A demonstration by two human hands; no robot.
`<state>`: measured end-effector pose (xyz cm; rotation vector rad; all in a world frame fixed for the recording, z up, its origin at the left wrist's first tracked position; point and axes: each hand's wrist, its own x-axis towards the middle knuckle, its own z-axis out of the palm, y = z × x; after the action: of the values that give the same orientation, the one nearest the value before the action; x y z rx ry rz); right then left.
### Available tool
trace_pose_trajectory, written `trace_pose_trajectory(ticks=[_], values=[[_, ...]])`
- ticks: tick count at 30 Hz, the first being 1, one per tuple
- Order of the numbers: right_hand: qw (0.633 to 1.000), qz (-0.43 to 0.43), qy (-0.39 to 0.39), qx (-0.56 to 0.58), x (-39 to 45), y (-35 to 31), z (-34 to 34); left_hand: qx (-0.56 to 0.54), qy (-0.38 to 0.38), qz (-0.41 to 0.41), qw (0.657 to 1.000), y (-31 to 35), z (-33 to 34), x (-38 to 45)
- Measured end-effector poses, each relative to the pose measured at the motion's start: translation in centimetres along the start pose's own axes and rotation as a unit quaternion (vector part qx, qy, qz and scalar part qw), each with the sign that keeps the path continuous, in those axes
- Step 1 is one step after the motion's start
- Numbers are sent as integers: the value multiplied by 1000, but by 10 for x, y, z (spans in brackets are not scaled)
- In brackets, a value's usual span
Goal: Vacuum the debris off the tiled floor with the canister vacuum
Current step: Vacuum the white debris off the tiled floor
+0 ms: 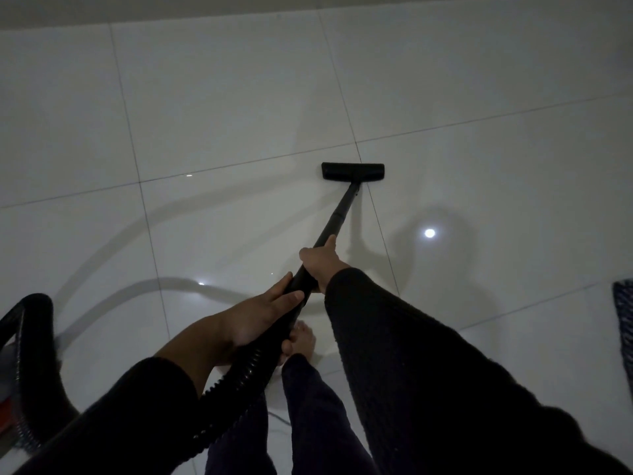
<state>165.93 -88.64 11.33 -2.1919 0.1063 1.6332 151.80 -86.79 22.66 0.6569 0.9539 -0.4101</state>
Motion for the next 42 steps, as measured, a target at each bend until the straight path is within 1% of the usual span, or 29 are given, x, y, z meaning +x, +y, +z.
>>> trace_pose_trajectory(ticks=[3,10,14,19,26,33,38,42], values=[[1000,4,5,16,-8,17,8,19,-1,-2,1000,-17,-2,-8],[998,14,13,61,-25,67,39,56,-30,-21,998,-64,-16,-24],[998,-17,37,51,-43,106,64,76,-47,-32,995,-104,-30,-41],[992,23,37,118,-72,146,109,105,-68,-44,991,-153,-54,-70],[994,25,25,106,-105,177,186,117,-52,-36,991,-206,-96,-125],[999,0,-6,38,-132,169,259,36,-11,-2,999,-241,-141,-177],[998,-23,-49,-12,-150,161,312,-21,11,38,999,-272,-169,-208],[993,-40,-90,-66,-163,159,357,-72,48,64,994,-300,-193,-229]])
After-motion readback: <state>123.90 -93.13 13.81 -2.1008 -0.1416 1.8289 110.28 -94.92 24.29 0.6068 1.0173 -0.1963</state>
